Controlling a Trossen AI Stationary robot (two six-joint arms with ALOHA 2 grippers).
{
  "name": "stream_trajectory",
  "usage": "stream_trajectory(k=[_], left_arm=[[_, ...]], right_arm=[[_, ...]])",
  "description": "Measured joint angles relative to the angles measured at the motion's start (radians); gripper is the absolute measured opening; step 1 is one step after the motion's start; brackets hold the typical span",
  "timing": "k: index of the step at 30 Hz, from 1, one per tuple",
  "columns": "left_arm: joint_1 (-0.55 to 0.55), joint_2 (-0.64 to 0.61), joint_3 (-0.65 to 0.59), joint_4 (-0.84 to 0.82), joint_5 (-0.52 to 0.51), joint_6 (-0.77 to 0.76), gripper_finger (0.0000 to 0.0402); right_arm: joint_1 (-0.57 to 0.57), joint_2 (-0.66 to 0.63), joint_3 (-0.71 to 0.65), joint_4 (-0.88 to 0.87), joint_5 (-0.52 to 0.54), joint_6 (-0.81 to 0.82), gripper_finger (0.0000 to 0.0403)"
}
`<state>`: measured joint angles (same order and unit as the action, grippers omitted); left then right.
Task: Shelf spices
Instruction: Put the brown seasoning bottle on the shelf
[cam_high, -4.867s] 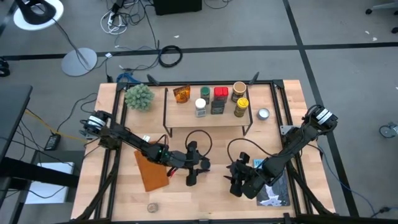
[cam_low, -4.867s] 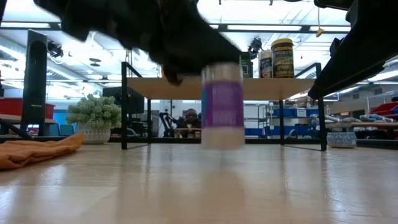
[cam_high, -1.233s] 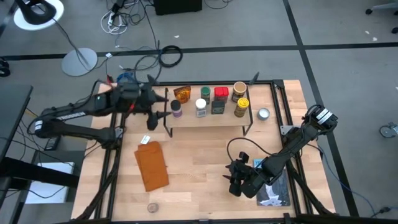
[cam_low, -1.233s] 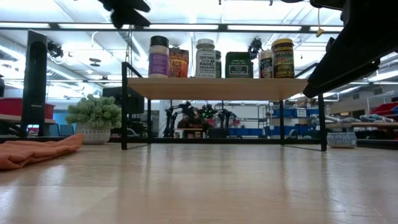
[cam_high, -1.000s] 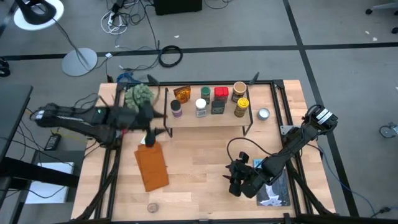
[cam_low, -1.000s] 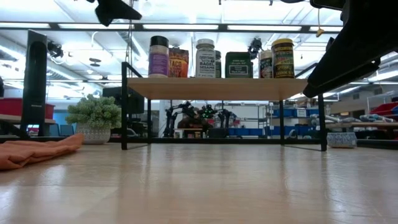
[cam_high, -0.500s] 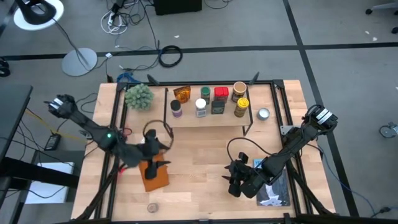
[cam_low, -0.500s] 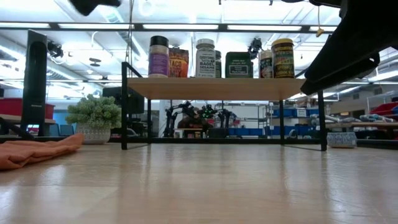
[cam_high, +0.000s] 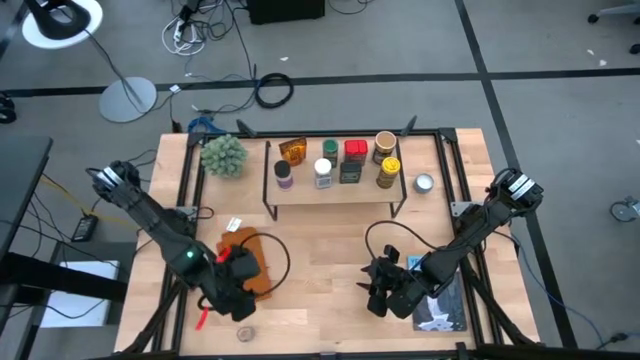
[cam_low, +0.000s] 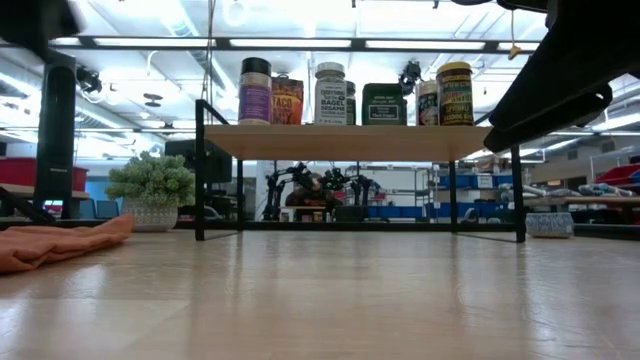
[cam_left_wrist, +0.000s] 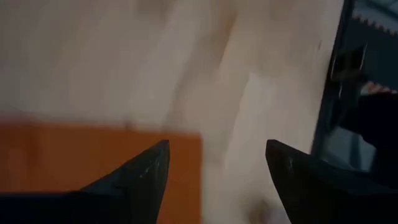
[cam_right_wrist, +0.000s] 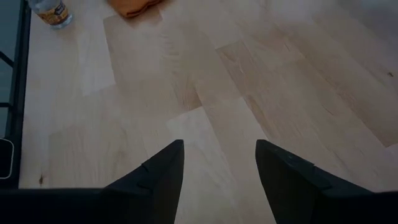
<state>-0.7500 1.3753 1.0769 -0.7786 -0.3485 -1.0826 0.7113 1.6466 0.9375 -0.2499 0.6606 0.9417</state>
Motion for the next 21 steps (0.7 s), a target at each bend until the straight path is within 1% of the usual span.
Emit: stream_trajectory(k=[4,7,15,17,19,21], left_arm=[[-0.031,0.048,0.001,-0.020,0.142,-0.187,0.0270],[-0.066,0.082,0.001,0.000,0.190,-0.299,0.0270],[-0.167,0.167,0.001,0.128,0.177,-0.547,0.0270],[-0.189,0.195,0.016,0.124,0.177,-0.621,0.0270],[-0.208,0.227,0.045,0.085,0.177,-0.682,0.0270],[-0.215,0.260,0.088,0.055,0.176,-0.720,0.0270]], right_arm=[[-0.001,0.000,0.000,0.000,0.000,0.000,0.0199],[-0.001,0.000,0.000,0.002,0.000,0.003,0.0199],[0.000,0.000,0.000,0.002,0.000,0.061,0.0199],[0.006,0.002,0.000,0.005,0.001,0.063,0.0199],[0.010,0.004,0.000,0.009,0.000,0.061,0.0199],[0.014,0.004,0.000,0.010,0.000,0.060,0.0199]])
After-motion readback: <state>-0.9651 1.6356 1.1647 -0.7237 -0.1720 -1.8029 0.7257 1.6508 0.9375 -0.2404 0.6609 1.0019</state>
